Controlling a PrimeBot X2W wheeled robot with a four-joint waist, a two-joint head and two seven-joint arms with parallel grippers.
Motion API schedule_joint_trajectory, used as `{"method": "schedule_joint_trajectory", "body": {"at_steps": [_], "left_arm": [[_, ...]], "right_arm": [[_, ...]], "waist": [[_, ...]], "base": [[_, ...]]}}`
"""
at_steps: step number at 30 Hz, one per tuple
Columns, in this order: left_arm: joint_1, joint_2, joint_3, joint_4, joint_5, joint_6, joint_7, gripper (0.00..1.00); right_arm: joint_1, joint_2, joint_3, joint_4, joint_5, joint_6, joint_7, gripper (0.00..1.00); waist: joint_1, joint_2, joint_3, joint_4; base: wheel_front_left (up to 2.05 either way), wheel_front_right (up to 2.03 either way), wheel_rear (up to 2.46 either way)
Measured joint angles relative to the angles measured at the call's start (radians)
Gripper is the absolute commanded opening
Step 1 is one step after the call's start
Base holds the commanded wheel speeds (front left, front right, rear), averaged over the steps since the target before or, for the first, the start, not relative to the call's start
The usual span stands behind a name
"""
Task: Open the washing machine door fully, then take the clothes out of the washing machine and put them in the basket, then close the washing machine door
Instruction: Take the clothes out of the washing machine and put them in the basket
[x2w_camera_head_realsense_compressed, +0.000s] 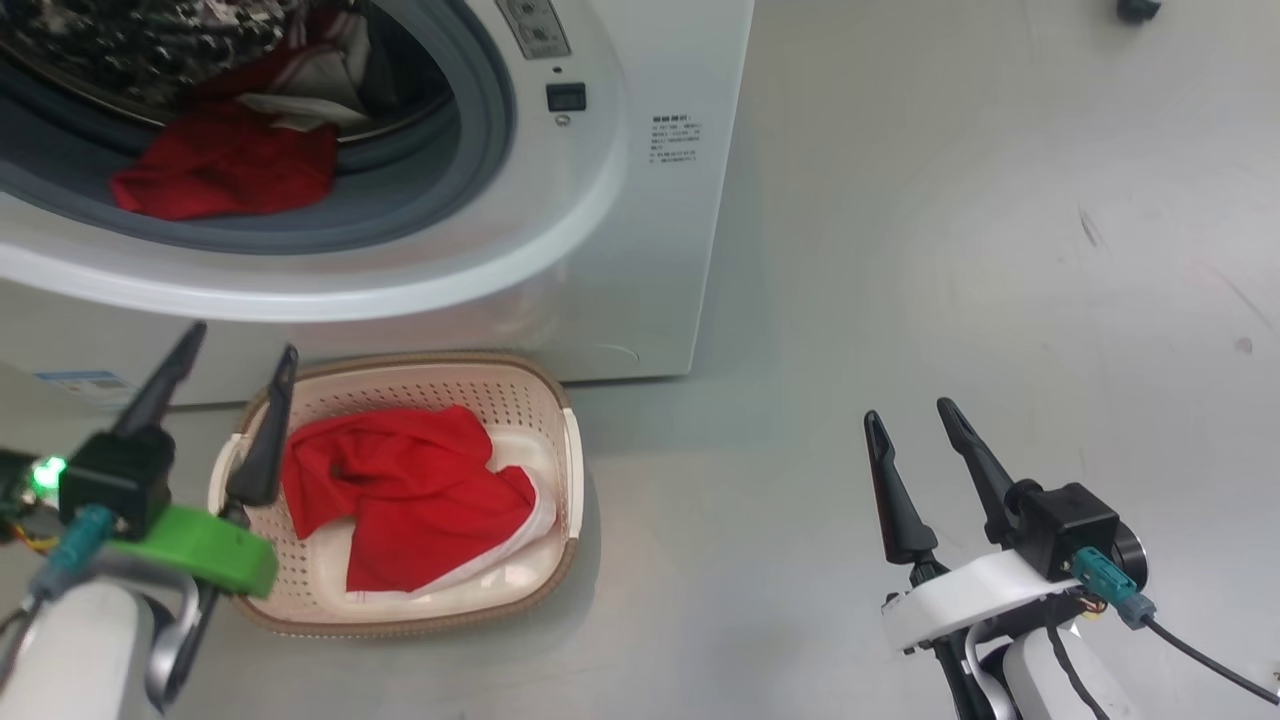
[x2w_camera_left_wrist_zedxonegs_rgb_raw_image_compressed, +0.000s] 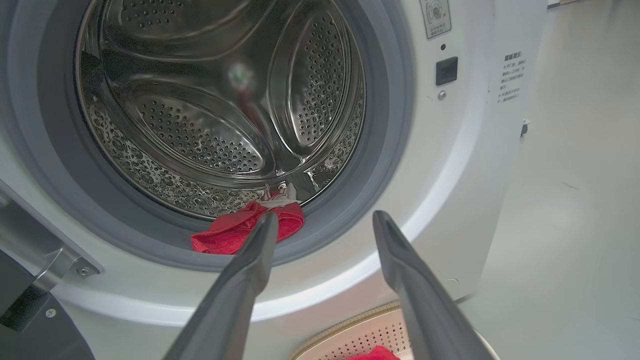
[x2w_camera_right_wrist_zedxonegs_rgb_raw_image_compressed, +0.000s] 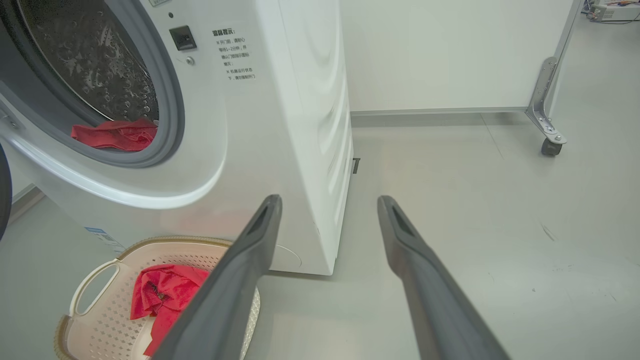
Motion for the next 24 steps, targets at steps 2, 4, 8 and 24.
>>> {"method": "schedule_joint_trajectory", "body": {"at_steps": [2, 4, 8, 24], "left_arm": [[-0.043, 0.016, -0.005, -0.001, -0.003, 0.000, 0.018, 1.00], [-0.089, 0.017, -0.007, 0.002, -0.031, 0.000, 0.039, 1.00], [-0.157, 0.042, -0.015, 0.016, -0.044, 0.000, 0.080, 1.00], [-0.470, 0.237, -0.038, 0.172, -0.053, 0.000, 0.320, 1.00]], "right_arm": [[-0.013, 0.000, 0.006, -0.002, 0.000, -0.001, 0.000, 1.00], [-0.028, -0.001, 0.022, -0.007, 0.003, -0.007, 0.000, 1.00], [-0.055, -0.001, 0.051, -0.017, 0.023, -0.016, 0.000, 1.00], [-0.157, -0.001, 0.145, -0.058, 0.106, -0.069, 0.000, 1.00]], "waist": [[0.0000, 0.0000, 0.026, -0.008], [0.0000, 0.0000, 0.052, -0.017], [0.0000, 0.0000, 0.090, -0.033], [0.0001, 0.0000, 0.258, -0.145]], "base": [[0.00, 0.00, 0.00], [0.00, 0.00, 0.00], [0.00, 0.00, 0.00], [0.00, 0.00, 0.00]]}}
